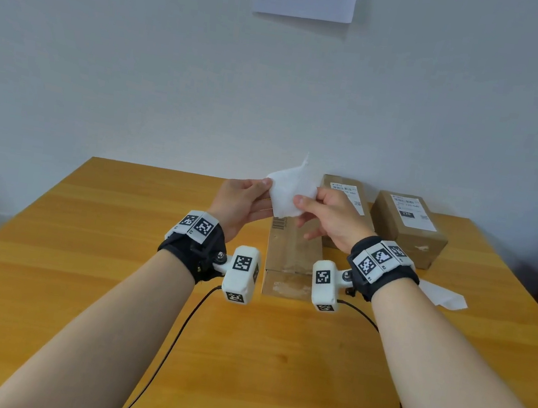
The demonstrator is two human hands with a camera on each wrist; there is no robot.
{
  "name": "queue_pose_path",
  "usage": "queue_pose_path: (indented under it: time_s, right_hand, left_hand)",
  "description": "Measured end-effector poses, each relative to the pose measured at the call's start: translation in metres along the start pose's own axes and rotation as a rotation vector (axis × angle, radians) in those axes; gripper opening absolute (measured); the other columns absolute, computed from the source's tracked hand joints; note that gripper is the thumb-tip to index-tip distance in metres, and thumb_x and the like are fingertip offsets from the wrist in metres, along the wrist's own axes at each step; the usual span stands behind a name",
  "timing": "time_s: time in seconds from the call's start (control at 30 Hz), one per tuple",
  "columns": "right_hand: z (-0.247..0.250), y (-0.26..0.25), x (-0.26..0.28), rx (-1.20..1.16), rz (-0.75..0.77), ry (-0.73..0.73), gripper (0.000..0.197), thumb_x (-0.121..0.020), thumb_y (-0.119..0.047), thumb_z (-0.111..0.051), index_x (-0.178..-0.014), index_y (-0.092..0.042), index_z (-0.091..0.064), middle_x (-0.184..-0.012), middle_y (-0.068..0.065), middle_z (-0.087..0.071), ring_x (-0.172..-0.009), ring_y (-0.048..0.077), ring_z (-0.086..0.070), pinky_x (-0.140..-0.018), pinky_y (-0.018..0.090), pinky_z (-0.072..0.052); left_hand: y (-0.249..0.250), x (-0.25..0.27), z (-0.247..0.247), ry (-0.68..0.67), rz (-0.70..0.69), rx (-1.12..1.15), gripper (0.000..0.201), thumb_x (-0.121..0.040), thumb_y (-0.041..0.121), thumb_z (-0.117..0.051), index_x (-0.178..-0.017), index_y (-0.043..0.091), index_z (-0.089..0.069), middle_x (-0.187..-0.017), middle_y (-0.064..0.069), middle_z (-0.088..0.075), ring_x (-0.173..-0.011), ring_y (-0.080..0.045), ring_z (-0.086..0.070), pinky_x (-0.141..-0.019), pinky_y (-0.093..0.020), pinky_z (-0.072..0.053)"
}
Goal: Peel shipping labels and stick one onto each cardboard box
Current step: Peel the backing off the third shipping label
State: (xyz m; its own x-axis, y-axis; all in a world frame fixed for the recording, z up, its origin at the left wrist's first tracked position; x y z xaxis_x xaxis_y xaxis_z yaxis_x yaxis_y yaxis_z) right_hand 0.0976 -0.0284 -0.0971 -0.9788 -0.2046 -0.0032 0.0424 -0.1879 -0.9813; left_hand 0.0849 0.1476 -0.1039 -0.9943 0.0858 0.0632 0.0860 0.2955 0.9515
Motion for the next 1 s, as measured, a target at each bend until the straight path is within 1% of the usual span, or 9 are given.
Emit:
queue_pose_path:
  time_s: [0.2,0.3,0.37,0.43,0.5,0.6,0.8,0.9,1.0]
  right_hand:
    - [0.003,0.0,0.001,-0.008,-0.015,-0.044,0.028,-0.099,-0.02,-0.07,-0.119,0.0,-0.069,-0.118,0.024,-0.072,-0.075,0.015,-0.07,-0.05,0.027,-0.057]
    - [0.006,0.003,0.002,-0.013,-0.025,-0.05,0.032,-0.099,-0.019,-0.07,-0.121,0.004,-0.067,-0.119,0.024,-0.071,-0.074,0.016,-0.07,-0.052,0.028,-0.059]
    - [0.007,0.004,0.003,-0.024,-0.028,-0.061,0.03,-0.099,-0.019,-0.069,-0.12,0.003,-0.067,-0.115,0.022,-0.072,-0.075,0.016,-0.07,-0.053,0.028,-0.059]
    - [0.008,0.005,0.005,-0.051,-0.031,-0.076,0.023,-0.1,-0.018,-0.068,-0.117,-0.003,-0.069,-0.112,0.016,-0.074,-0.083,0.019,-0.073,-0.055,0.029,-0.061]
    - [0.011,0.006,0.006,-0.126,-0.038,-0.075,0.018,-0.1,-0.015,-0.067,-0.115,-0.005,-0.07,-0.115,0.015,-0.073,-0.098,0.025,-0.072,-0.057,0.03,-0.063]
    - [0.013,0.01,0.005,-0.284,-0.062,-0.052,0.015,-0.1,-0.011,-0.065,-0.113,-0.005,-0.07,-0.115,0.017,-0.068,-0.106,0.03,-0.065,-0.06,0.033,-0.064]
    - [0.016,0.023,0.006,-0.404,-0.124,-0.001,0.014,-0.102,-0.012,-0.062,-0.114,-0.008,-0.068,-0.109,0.011,-0.072,-0.099,0.028,-0.068,-0.059,0.036,-0.064]
    - [0.019,0.025,0.007,-0.433,-0.137,0.03,0.015,-0.103,-0.014,-0.061,-0.116,-0.01,-0.066,-0.112,0.012,-0.07,-0.099,0.028,-0.068,-0.058,0.036,-0.063]
    - [0.019,0.025,0.007,-0.477,-0.131,0.039,0.014,-0.104,-0.015,-0.058,-0.117,-0.011,-0.064,-0.11,0.012,-0.068,-0.096,0.026,-0.068,-0.058,0.035,-0.063]
  left_hand:
    - [0.001,-0.001,0.001,-0.005,0.015,-0.009,0.026,-0.11,0.018,-0.056,-0.112,-0.004,-0.07,-0.107,-0.014,-0.08,-0.095,-0.022,-0.08,-0.081,-0.032,-0.066]
    - [0.002,-0.001,0.004,-0.001,0.022,-0.044,0.025,-0.11,0.019,-0.057,-0.113,-0.002,-0.07,-0.103,-0.01,-0.081,-0.095,-0.021,-0.079,-0.083,-0.034,-0.066]
    - [0.002,-0.003,0.006,-0.005,0.031,-0.057,0.025,-0.11,0.02,-0.057,-0.113,-0.001,-0.071,-0.102,-0.008,-0.081,-0.096,-0.02,-0.079,-0.085,-0.035,-0.066]
    - [0.002,-0.003,0.008,-0.003,0.043,-0.059,0.025,-0.11,0.021,-0.056,-0.111,0.001,-0.071,-0.099,-0.005,-0.082,-0.094,-0.018,-0.079,-0.084,-0.035,-0.066]
    - [0.002,-0.002,0.01,-0.004,0.059,-0.046,0.025,-0.111,0.021,-0.055,-0.109,0.002,-0.07,-0.096,-0.003,-0.082,-0.091,-0.017,-0.079,-0.085,-0.035,-0.065]
    - [0.002,-0.001,0.009,-0.027,0.075,-0.015,0.027,-0.112,0.021,-0.053,-0.111,0.001,-0.069,-0.099,-0.007,-0.082,-0.092,-0.018,-0.08,-0.084,-0.035,-0.066]
    - [-0.003,-0.001,0.007,-0.032,0.133,0.118,0.031,-0.113,0.017,-0.048,-0.121,-0.008,-0.064,-0.11,-0.02,-0.079,-0.095,-0.026,-0.08,-0.081,-0.036,-0.067]
    - [-0.006,0.0,0.006,-0.032,0.165,0.202,0.026,-0.112,0.014,-0.048,-0.117,-0.007,-0.064,-0.108,-0.02,-0.079,-0.093,-0.028,-0.08,-0.086,-0.04,-0.066]
    - [-0.007,0.001,0.005,-0.044,0.182,0.289,0.024,-0.112,0.012,-0.048,-0.118,-0.006,-0.064,-0.109,-0.02,-0.079,-0.099,-0.03,-0.078,-0.095,-0.045,-0.062]
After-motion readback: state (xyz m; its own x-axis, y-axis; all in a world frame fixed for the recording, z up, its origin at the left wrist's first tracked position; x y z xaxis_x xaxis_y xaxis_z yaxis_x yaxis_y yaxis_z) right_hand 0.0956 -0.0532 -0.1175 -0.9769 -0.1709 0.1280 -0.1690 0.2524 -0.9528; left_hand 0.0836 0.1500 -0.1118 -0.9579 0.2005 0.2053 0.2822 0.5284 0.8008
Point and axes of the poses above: each hand's wrist, its own x-axis away from the middle knuckle, its own z-axis out of the back of the hand, y = z × x, the point moved 9 cm from there along -x, towards the middle knuckle
